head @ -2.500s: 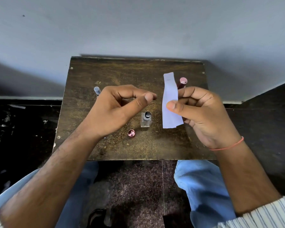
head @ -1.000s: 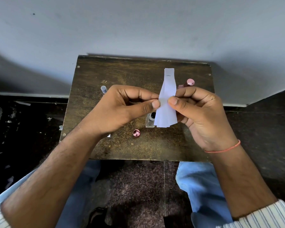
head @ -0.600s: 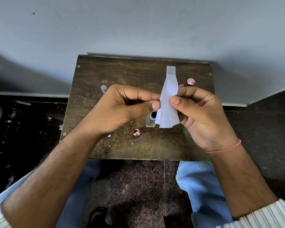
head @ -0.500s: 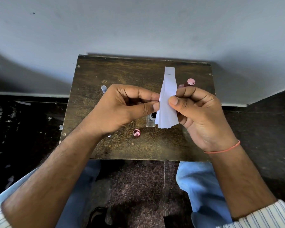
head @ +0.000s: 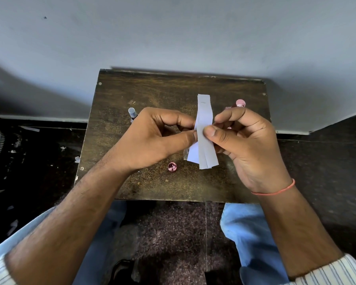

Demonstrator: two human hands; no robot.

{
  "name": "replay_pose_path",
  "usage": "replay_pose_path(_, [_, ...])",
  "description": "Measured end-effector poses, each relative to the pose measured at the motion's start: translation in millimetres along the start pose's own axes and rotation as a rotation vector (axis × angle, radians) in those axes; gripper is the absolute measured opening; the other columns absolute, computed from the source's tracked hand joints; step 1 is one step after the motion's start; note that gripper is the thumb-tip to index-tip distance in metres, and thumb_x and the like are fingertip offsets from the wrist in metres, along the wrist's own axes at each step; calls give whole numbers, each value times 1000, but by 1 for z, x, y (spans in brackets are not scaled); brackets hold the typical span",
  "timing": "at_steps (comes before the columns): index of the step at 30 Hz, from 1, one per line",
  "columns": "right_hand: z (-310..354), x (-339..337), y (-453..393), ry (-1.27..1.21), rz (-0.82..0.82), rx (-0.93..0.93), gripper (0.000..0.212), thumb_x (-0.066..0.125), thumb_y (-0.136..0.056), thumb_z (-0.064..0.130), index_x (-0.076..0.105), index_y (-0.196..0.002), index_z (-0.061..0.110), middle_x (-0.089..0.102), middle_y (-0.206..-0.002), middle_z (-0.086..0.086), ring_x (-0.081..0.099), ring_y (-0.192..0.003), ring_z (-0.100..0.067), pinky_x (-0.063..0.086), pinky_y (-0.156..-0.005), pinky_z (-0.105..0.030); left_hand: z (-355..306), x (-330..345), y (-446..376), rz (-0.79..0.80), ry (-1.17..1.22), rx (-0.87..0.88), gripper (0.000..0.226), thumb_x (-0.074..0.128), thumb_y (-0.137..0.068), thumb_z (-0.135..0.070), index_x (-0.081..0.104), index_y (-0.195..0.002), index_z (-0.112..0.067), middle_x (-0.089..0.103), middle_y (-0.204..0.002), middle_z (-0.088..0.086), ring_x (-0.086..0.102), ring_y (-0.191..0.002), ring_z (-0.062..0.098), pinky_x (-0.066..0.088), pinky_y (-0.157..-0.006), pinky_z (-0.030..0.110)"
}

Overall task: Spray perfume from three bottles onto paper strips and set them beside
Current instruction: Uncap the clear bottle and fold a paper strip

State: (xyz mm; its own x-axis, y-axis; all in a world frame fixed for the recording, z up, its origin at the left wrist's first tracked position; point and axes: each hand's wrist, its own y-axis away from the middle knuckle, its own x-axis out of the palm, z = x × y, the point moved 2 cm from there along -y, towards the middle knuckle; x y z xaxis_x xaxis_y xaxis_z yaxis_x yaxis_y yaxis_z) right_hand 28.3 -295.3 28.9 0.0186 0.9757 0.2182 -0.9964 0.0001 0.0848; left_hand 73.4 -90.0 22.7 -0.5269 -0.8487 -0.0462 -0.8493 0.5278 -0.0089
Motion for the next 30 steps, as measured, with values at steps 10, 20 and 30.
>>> replay_pose_path(10, [-4, 2, 2, -26, 22, 42, 22, 89, -80, 17, 82, -98, 27, 80, -98, -12, 75, -85, -31, 65, -68, -41, 0, -2, -1, -75, -72, -9, 7, 83, -92, -7, 85, -95, -13, 81, -86, 6, 73, -74, 18, 57, -69, 30])
replay_pose_path(20, [-2, 5, 2, -30, 29, -5, 21, 87, -82, 14, 80, -99, 23, 80, -95, -3, 79, -85, -23, 66, -65, -35, -1, 0, -1, -142, -72, 46, 10, 87, -81, -19, 84, -91, -17, 80, -80, -13, 73, -72, 2, 55, -68, 19])
replay_pose_path(30, [-2, 9, 3, 31, -5, -118, 24, 88, -82, 12, 79, -101, 24, 85, -99, 0, 82, -91, -18, 62, -86, -26, 1, -2, -3, -176, -5, 42, 9, 91, -84, -19, 86, -90, -22, 79, -75, -3, 59, -56, 27, 47, -55, 39])
